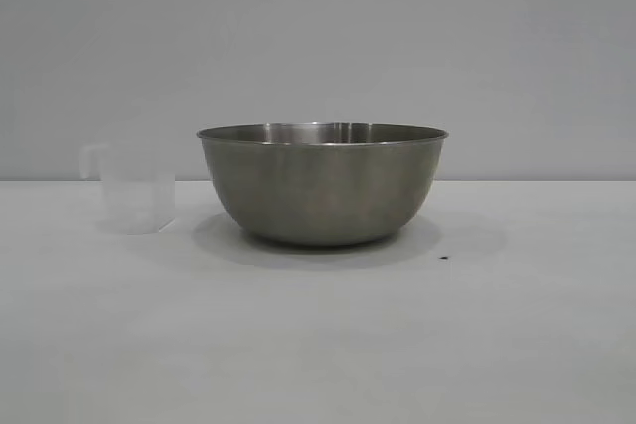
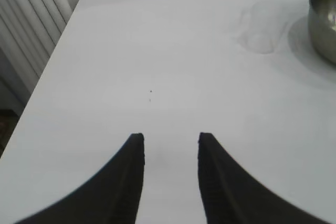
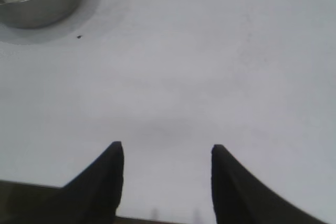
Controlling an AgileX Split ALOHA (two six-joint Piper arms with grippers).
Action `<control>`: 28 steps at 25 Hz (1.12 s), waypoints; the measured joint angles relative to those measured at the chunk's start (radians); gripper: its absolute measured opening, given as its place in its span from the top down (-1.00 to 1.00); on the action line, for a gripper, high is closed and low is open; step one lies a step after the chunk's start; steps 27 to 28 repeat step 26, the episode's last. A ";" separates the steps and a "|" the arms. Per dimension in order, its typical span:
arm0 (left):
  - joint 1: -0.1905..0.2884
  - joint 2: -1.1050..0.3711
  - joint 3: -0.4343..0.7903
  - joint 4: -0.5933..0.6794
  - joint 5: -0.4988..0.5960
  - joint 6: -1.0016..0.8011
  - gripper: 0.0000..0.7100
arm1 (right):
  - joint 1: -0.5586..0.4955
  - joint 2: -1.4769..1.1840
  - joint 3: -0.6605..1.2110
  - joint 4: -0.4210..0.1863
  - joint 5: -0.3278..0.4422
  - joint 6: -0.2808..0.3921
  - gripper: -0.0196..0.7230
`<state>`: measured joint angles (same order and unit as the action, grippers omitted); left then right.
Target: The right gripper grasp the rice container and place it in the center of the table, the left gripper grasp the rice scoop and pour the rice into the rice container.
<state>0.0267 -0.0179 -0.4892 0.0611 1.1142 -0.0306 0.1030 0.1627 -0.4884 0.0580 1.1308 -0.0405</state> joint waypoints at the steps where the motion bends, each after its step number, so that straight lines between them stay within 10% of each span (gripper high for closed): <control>1: 0.000 0.000 0.002 -0.005 0.003 0.004 0.31 | 0.000 0.000 0.000 0.000 0.000 0.000 0.06; 28: 0.000 0.000 0.005 -0.023 0.004 0.014 0.31 | 0.000 0.000 0.000 0.000 0.000 0.000 0.06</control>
